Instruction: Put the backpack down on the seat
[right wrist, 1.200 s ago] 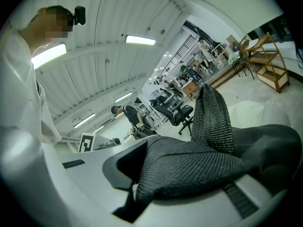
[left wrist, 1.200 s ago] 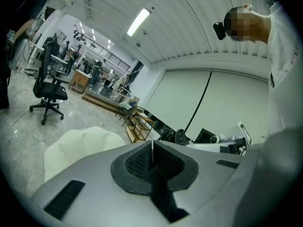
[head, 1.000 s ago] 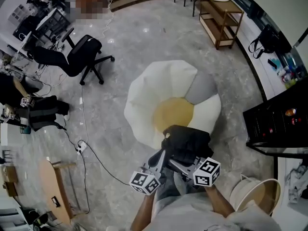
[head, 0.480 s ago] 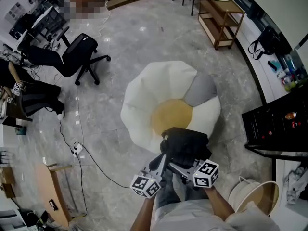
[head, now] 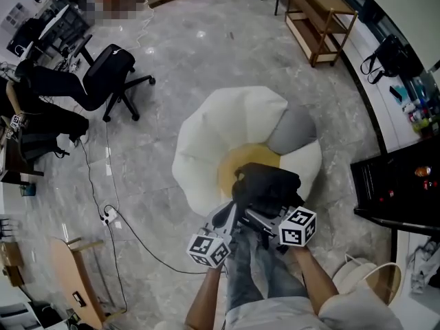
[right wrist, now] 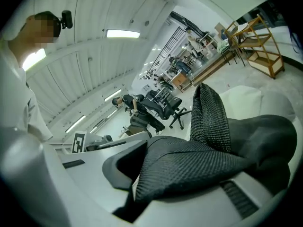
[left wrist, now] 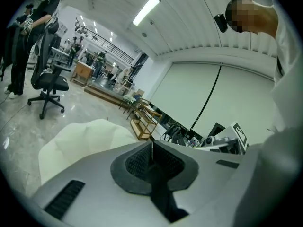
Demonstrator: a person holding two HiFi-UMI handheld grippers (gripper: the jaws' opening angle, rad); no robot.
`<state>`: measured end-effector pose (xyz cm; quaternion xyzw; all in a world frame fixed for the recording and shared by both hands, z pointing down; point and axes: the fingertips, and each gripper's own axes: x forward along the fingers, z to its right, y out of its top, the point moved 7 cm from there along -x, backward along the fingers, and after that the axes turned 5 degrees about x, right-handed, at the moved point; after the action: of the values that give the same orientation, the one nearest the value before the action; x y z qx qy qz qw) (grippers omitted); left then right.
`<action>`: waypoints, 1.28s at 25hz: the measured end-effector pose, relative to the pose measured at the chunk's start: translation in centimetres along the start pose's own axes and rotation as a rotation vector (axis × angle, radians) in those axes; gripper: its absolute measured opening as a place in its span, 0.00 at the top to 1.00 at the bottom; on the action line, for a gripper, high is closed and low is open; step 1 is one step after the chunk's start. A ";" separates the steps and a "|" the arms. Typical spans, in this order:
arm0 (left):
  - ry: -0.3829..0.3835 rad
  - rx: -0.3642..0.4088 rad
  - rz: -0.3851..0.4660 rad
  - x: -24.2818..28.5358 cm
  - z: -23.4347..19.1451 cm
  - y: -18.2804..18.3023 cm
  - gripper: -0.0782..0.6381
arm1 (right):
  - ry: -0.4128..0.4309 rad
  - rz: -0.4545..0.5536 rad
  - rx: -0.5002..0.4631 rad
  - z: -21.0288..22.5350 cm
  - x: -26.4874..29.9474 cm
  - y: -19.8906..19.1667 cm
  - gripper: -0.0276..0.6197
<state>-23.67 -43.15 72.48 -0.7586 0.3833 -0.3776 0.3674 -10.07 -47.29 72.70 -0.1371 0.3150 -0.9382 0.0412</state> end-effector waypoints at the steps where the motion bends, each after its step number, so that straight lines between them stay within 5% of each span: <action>1: -0.001 0.006 -0.001 0.9 -0.7 0.2 0.84 | -0.003 0.006 0.000 0.9 0.6 0.7 0.87; 13: -0.042 0.045 0.018 11.6 -7.8 4.7 0.84 | -0.025 0.024 0.018 11.8 8.9 8.0 0.87; 19: -0.049 0.040 -0.073 14.1 -10.7 0.9 0.84 | -0.061 -0.002 0.185 19.1 11.1 3.0 0.87; 23: -0.065 0.060 -0.150 15.5 -12.0 -1.8 0.84 | -0.067 -0.021 0.124 21.2 12.1 0.9 0.87; 32: -0.066 -0.017 -0.150 14.3 -10.8 -3.0 0.84 | -0.182 -0.075 0.162 21.9 11.4 -0.6 0.82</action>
<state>-25.99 -57.06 83.98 -0.8002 0.3164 -0.3758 0.3441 -14.85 -61.35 92.43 -0.2297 0.2280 -0.9451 0.0452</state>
